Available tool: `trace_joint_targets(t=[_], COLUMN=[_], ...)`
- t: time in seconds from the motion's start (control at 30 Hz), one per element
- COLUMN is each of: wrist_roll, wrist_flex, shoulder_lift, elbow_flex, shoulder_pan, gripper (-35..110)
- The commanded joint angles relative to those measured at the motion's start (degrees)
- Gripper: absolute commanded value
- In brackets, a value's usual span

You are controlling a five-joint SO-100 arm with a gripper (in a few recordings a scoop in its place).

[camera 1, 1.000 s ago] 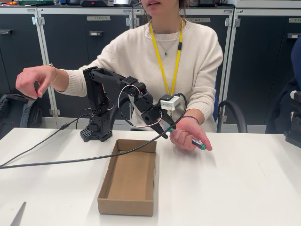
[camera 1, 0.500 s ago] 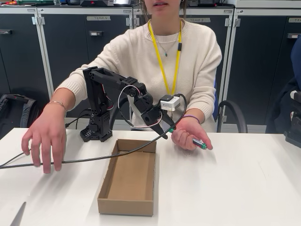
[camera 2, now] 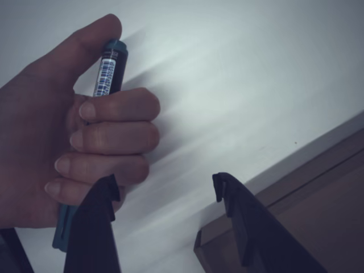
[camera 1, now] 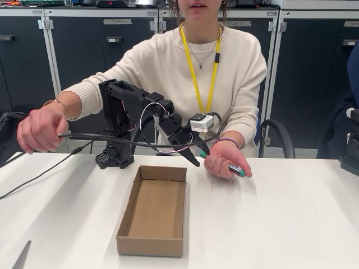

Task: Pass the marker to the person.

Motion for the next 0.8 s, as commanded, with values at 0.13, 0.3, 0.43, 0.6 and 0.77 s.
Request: trace_joint_targets(t=[0.13, 0.3, 0.43, 0.6, 0.77], wrist_roll=[-0.53, -0.53, -0.7, -1.05, -1.23], wrist_flex=[-1.23, -1.67, -1.76, -2.72, -2.37], shoulder_lift=[3.6, 3.96, 4.13, 4.13, 4.04], elbow_flex=[-0.26, 0.26, 0.7, 0.88, 0.7], shoulder_pan=[0.35, 0.44, 0.79, 1.05, 1.23], gripper=[37, 37, 37, 37, 37])
